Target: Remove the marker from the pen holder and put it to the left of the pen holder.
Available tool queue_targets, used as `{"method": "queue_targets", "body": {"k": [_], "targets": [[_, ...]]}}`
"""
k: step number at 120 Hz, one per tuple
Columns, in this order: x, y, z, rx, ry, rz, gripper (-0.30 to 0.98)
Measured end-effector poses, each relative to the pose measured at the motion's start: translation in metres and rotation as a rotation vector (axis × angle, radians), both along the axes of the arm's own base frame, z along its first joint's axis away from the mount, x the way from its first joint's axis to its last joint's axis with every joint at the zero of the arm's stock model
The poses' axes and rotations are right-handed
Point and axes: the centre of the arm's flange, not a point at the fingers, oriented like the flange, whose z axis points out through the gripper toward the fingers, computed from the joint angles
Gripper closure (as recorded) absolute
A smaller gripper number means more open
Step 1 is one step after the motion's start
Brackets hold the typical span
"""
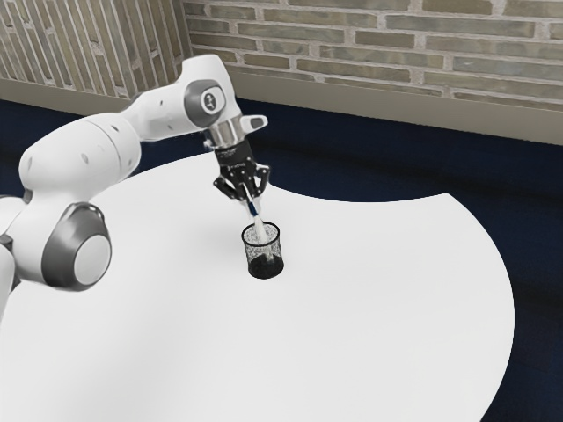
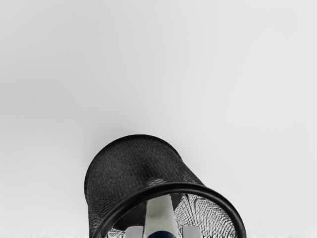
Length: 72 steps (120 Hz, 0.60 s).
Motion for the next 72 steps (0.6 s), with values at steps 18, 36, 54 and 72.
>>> {"method": "queue_targets", "body": {"k": [18,36,54,72], "targets": [[-0.025,-0.003,0.066,0.026,-0.03,0.005,0.75],[-0.053,0.041,0.123,0.108,-0.06,0.087,0.76],[-0.052,0.11,0.066,0.134,0.03,0.189,0.76],[-0.042,0.122,-0.012,0.125,0.121,0.203,0.76]]}}
